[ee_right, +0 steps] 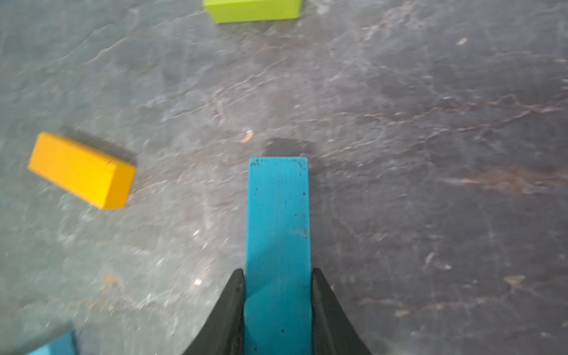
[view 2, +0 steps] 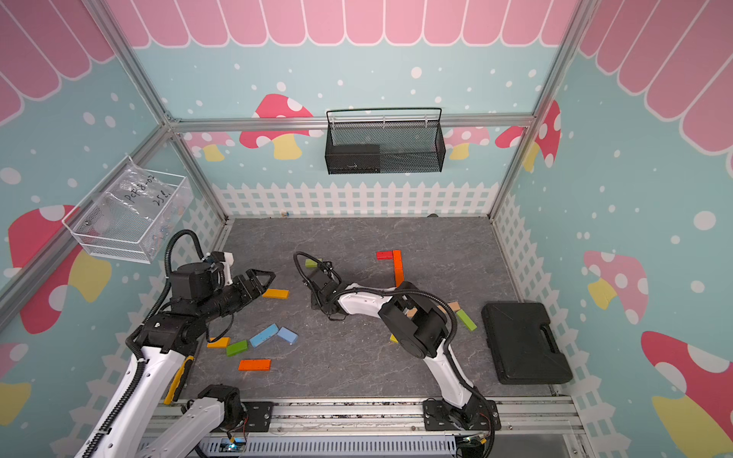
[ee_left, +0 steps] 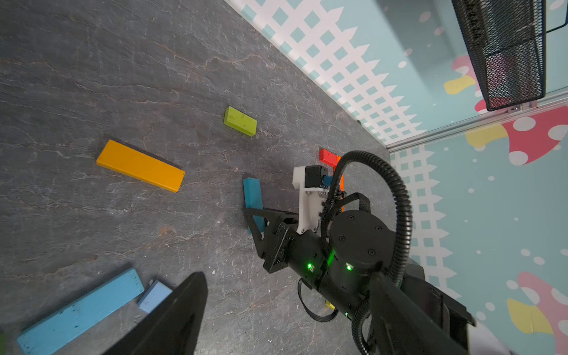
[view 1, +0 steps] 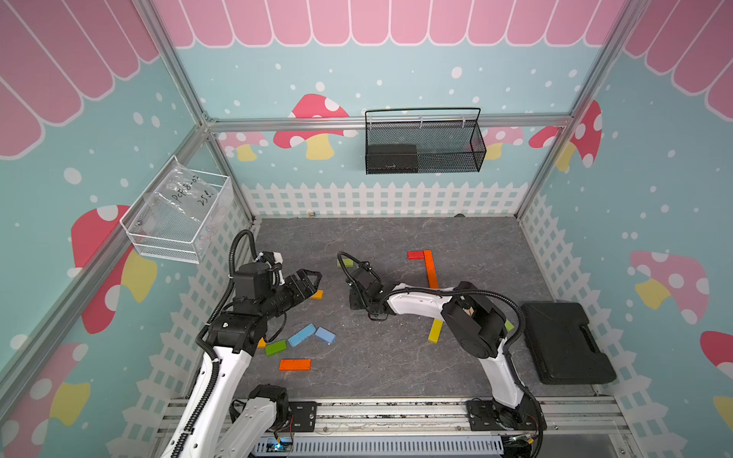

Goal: Assemble a giraffe with building blocks
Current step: Assemble the building block at the center of the board.

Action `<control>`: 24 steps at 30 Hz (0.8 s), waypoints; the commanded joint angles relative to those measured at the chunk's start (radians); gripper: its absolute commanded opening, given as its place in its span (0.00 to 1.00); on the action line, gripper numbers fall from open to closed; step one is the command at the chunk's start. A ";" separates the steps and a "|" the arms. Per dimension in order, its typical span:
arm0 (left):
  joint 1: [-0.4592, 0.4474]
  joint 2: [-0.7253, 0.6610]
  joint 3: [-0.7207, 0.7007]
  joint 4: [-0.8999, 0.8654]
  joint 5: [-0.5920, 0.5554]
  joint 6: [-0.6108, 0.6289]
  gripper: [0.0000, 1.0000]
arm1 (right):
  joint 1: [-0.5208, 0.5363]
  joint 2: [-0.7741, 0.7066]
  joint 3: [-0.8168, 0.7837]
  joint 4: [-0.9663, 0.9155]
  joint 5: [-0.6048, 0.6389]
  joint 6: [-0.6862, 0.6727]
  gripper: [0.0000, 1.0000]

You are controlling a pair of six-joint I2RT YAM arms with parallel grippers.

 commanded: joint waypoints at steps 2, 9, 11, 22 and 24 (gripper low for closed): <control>-0.011 -0.002 -0.019 0.025 -0.012 0.004 0.85 | -0.035 0.061 0.060 0.015 0.032 0.052 0.30; -0.018 -0.007 -0.019 0.019 -0.023 0.010 0.85 | -0.076 0.162 0.192 -0.023 0.041 0.055 0.32; -0.019 -0.008 -0.017 0.016 -0.026 0.012 0.85 | -0.081 0.182 0.220 -0.032 0.038 0.057 0.33; -0.021 -0.013 -0.016 0.004 -0.040 0.026 0.85 | -0.086 0.234 0.324 -0.076 0.017 0.041 0.57; -0.021 -0.013 -0.015 0.003 -0.043 0.027 0.85 | -0.087 0.232 0.329 -0.084 0.017 0.035 0.57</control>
